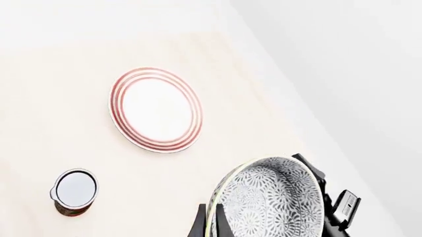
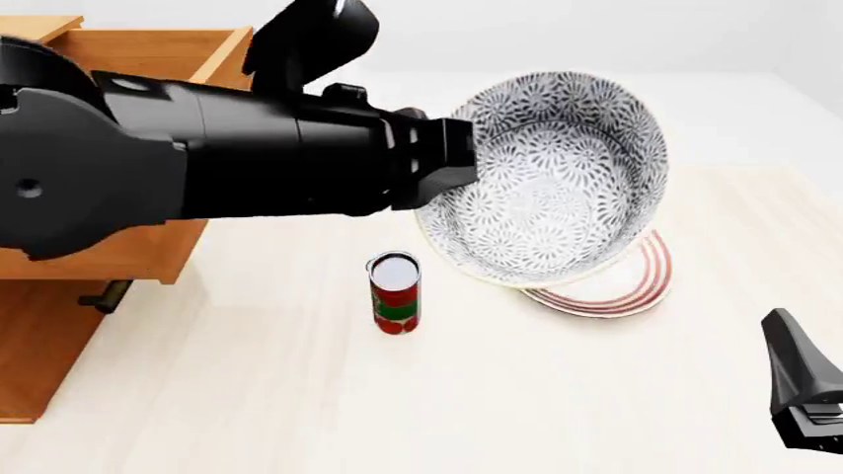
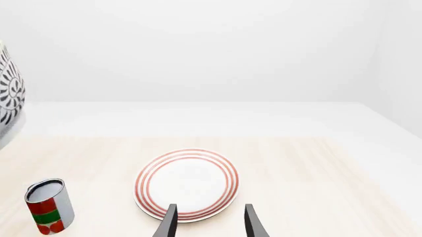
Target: Put the bowl in the top drawer of the cabinet.
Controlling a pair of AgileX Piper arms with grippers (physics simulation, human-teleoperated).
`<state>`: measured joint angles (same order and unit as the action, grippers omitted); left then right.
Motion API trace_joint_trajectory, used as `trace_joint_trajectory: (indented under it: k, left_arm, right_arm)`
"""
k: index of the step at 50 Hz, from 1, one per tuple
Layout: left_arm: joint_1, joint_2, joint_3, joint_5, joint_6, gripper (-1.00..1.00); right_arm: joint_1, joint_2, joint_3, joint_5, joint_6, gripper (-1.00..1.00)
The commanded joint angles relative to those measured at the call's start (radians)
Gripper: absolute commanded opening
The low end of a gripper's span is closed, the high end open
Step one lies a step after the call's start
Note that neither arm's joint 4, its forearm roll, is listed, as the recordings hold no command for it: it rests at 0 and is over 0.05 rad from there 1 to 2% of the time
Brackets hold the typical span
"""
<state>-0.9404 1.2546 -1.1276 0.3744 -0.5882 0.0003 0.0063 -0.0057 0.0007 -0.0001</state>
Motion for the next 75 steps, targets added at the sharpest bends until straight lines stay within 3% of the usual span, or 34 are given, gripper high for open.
trace_joint_trajectory:
  k: [1,29,75]
  left_arm:
    - [0.049,-0.057,-0.024,0.053,0.016,-1.00]
    - [0.261,-0.209,-0.062,0.178,0.048,-1.00]
    - [0.616,-0.235,-0.214,0.328,0.054,-1.00]
  right_arm:
    - [0.000,0.000,0.000,0.000,0.000,1.00]
    - [0.000,0.000,0.000,0.000,0.000,1.00]
    - [0.000,0.000,0.000,0.000,0.000,1.00]
